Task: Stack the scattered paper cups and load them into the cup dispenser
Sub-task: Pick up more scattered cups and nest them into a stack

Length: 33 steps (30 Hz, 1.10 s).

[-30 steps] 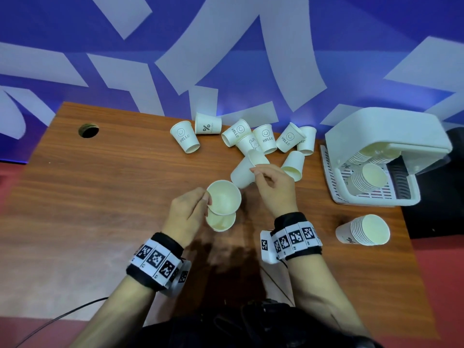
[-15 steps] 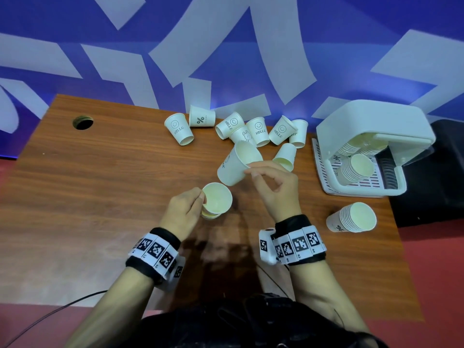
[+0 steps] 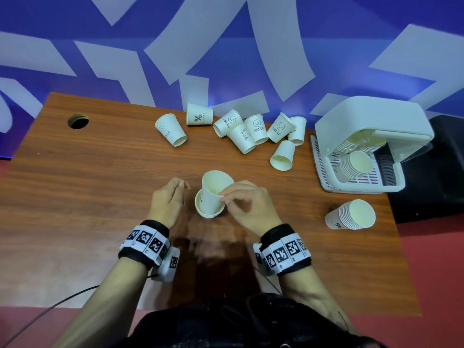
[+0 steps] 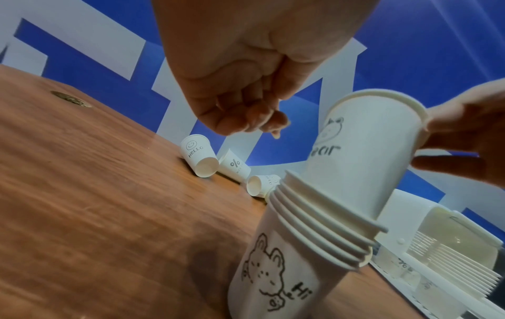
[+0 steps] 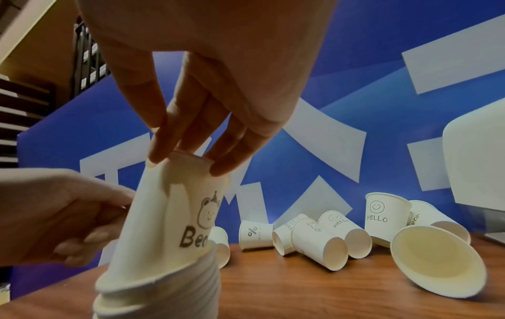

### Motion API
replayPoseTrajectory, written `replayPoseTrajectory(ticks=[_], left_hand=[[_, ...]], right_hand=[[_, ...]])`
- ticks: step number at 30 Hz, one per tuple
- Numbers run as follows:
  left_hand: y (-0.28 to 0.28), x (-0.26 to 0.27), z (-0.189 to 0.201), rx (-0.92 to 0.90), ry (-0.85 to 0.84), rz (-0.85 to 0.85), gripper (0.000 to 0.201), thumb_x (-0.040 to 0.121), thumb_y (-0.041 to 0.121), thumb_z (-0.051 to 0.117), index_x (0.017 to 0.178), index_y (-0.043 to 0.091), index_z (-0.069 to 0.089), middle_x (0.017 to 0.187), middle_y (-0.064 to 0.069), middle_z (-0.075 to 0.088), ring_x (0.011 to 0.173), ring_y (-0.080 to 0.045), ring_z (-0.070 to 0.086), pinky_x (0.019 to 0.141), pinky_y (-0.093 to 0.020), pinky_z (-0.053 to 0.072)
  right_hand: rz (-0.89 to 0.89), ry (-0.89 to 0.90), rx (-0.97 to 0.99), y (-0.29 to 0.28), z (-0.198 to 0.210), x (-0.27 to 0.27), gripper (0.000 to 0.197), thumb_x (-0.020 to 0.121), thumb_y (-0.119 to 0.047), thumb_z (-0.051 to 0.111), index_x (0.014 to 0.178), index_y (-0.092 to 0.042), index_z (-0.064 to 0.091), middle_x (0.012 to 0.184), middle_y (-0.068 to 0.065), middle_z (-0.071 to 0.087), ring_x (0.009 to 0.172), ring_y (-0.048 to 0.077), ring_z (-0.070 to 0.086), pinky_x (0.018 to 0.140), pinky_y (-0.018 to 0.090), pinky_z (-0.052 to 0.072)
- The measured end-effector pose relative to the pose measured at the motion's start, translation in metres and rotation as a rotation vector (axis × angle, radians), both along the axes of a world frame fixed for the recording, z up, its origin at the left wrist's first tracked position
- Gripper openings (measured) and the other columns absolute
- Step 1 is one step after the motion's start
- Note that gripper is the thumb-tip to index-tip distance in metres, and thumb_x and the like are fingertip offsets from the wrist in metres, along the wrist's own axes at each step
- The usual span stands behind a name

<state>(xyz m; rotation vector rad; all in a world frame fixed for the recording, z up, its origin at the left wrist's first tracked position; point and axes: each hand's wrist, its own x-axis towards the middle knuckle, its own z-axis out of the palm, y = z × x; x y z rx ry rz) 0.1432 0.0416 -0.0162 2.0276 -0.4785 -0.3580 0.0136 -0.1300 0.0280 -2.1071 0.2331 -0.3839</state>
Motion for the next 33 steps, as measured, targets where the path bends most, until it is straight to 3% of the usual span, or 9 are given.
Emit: replayPoseTrajectory(ticks=[3,8,12,18,21,25,27,29,33], left_hand=[[-0.002,0.008,-0.004,0.007,0.001,0.006,0.024,0.097,0.015,0.041,0.082,0.014,0.059,0.057,-0.001,0.050,0.055,-0.008,0.047,0.057,-0.012,0.035],[-0.009,0.027,-0.010,0.020,0.046,0.025,0.026,0.097,0.016,0.039,0.083,0.008,0.059,0.062,-0.006,0.055,0.058,-0.018,0.049,0.063,-0.031,0.039],[-0.019,0.051,-0.014,0.038,0.060,0.071,0.026,0.096,0.014,0.039,0.081,0.009,0.060,0.065,-0.005,0.059,0.059,-0.016,0.051,0.068,-0.032,0.041],[-0.034,0.094,-0.017,0.056,0.072,0.153,0.027,0.095,0.015,0.036,0.080,0.014,0.058,0.074,-0.004,0.063,0.072,-0.023,0.055,0.076,-0.036,0.045],[-0.042,0.119,-0.025,0.061,0.093,0.269,0.027,0.097,0.025,0.032,0.098,0.019,0.058,0.076,-0.003,0.063,0.076,-0.027,0.058,0.080,-0.038,0.047],[-0.049,0.166,-0.040,0.062,0.204,0.397,0.047,0.091,0.047,0.026,0.130,0.032,0.046,0.097,-0.017,0.069,0.082,-0.030,0.066,0.082,-0.039,0.054],[-0.055,0.185,-0.040,0.029,0.290,0.458,0.046,0.095,0.038,0.026,0.138,0.028,0.039,0.077,-0.014,0.068,0.057,-0.018,0.064,0.067,-0.031,0.054],[-0.062,0.199,-0.038,0.047,0.347,0.484,0.045,0.097,0.031,0.026,0.139,0.022,0.039,0.057,-0.005,0.062,0.048,-0.014,0.057,0.057,-0.028,0.048],[-0.071,0.212,-0.040,0.124,0.392,0.456,0.033,0.096,0.025,0.027,0.108,0.009,0.053,0.033,0.006,0.057,0.046,-0.021,0.053,0.047,-0.026,0.037]], right_hand=[[0.030,0.076,0.015,-0.002,-0.005,0.002,0.014,0.079,-0.004,0.066,0.076,-0.011,0.078,0.089,-0.004,0.076,0.092,0.009,0.064,0.088,0.021,0.047],[-0.009,0.148,0.039,-0.015,-0.005,0.013,0.016,0.082,-0.005,0.063,0.080,-0.012,0.078,0.090,-0.006,0.076,0.092,0.010,0.064,0.085,0.020,0.046],[-0.093,0.214,0.039,-0.033,-0.013,0.026,0.019,0.086,-0.008,0.060,0.083,-0.017,0.077,0.089,-0.009,0.074,0.089,0.004,0.060,0.075,0.016,0.044],[-0.232,0.308,0.016,-0.059,-0.028,0.040,0.018,0.091,-0.014,0.058,0.089,-0.019,0.075,0.094,-0.009,0.070,0.091,0.007,0.062,0.079,0.015,0.047],[-0.308,0.329,-0.011,-0.075,-0.033,0.048,0.019,0.093,-0.017,0.055,0.091,-0.020,0.074,0.097,-0.007,0.069,0.093,0.010,0.060,0.082,0.023,0.048],[-0.435,0.365,-0.012,-0.095,-0.042,0.052,0.018,0.093,-0.017,0.055,0.091,-0.018,0.073,0.096,-0.007,0.067,0.092,0.012,0.060,0.088,0.031,0.049],[-0.469,0.386,-0.006,-0.103,-0.044,0.051,0.018,0.094,-0.017,0.055,0.092,-0.018,0.073,0.098,-0.004,0.068,0.092,0.014,0.061,0.088,0.032,0.050],[-0.494,0.410,0.011,-0.109,-0.045,0.049,0.017,0.094,-0.018,0.055,0.093,-0.018,0.072,0.101,-0.002,0.069,0.093,0.014,0.061,0.086,0.029,0.049],[-0.482,0.421,0.012,-0.112,-0.051,0.042,0.018,0.095,-0.020,0.056,0.095,-0.016,0.073,0.098,-0.004,0.070,0.092,0.012,0.061,0.079,0.019,0.043]])
